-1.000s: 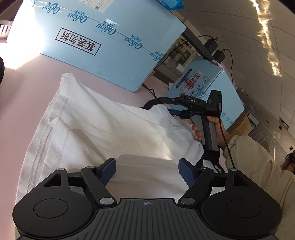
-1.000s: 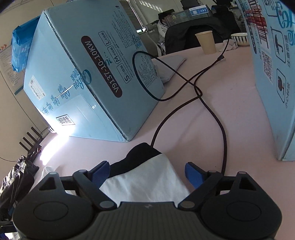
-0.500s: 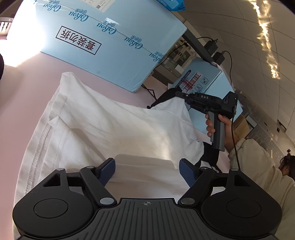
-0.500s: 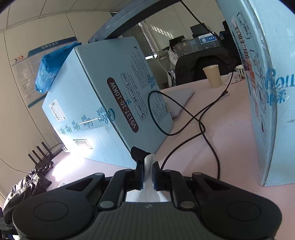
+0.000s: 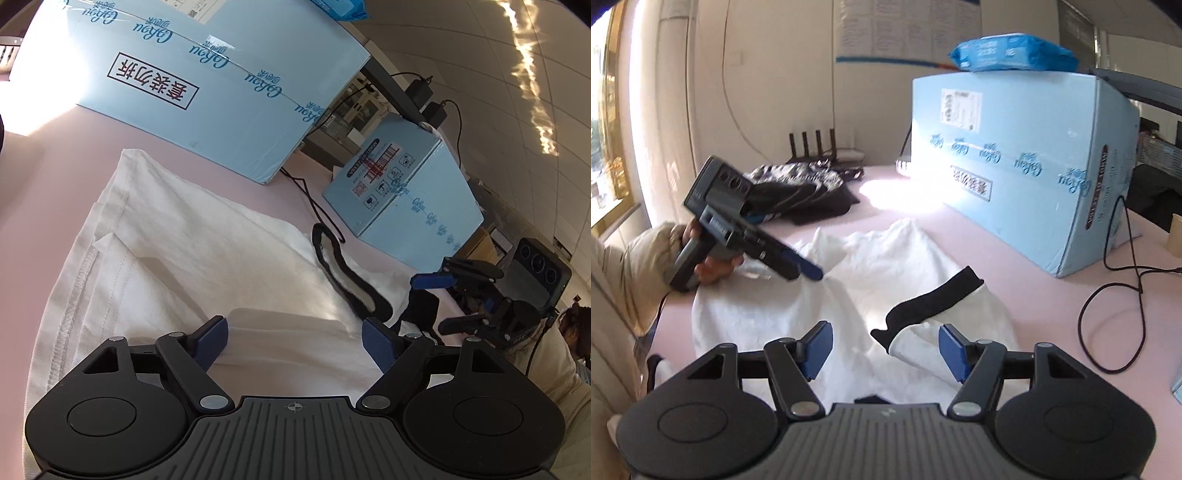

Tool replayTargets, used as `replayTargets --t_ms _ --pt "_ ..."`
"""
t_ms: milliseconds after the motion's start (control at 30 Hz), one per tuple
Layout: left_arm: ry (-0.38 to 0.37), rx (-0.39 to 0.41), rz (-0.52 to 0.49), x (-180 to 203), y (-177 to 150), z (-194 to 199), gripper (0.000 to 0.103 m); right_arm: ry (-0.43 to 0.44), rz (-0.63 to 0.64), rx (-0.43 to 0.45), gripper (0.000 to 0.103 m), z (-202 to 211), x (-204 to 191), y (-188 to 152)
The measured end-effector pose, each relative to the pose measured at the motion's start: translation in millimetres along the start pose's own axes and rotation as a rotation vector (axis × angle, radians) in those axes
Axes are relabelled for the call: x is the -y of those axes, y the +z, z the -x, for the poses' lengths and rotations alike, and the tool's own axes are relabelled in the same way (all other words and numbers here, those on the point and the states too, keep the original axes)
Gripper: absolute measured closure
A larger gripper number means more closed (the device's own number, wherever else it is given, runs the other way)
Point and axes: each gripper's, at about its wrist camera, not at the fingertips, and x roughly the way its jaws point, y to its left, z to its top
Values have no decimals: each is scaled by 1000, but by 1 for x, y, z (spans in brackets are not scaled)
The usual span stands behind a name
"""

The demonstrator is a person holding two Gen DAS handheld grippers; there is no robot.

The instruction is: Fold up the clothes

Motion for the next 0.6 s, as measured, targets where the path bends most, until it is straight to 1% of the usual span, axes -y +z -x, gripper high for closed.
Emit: replayTargets --t_ms 33,67,100,133,167,200,267,300,333,367,400,433,500,533,567,600 --pt "0 0 -1 0 0 0 21 5 -10 1 36 3 -4 -1" --pt "0 0 -1 0 0 0 21 12 -27 20 35 6 -5 -1" --pt "0 0 -2 0 0 0 21 28 -61 60 32 12 -4 2" --pt "-1 0 -2 0 0 0 20 50 -105 107 23 17 -1 6" --pt "-1 1 -2 0 0 0 20 61 -141 140 17 19 2 9" --pt "-2 1 -1 0 0 0 20 54 -179 169 9 19 5 14" --pt "-3 1 -1 0 0 1 20 21 -241 194 8 8 11 22" --pt "-4 2 -1 0 0 1 20 35 -282 177 8 -4 16 22" --pt "-5 2 0 0 -1 1 20 61 -328 134 8 -19 22 19" --pt "-5 2 0 0 -1 1 20 89 -381 62 9 -36 27 14" --pt "-6 2 1 0 -1 1 20 104 -427 -6 13 -49 30 7" --pt "-6 2 2 0 -1 2 20 96 -447 -29 15 -56 30 1" --pt "-5 2 0 0 -1 2 20 90 -446 21 15 -47 26 -2" --pt "-6 2 0 0 -1 2 20 120 -482 81 11 -39 28 -3" --pt "-8 2 1 0 -1 2 19 155 -548 135 7 -37 31 -10" --pt "-10 3 1 0 -1 2 19 176 -662 110 6 -44 35 -20"
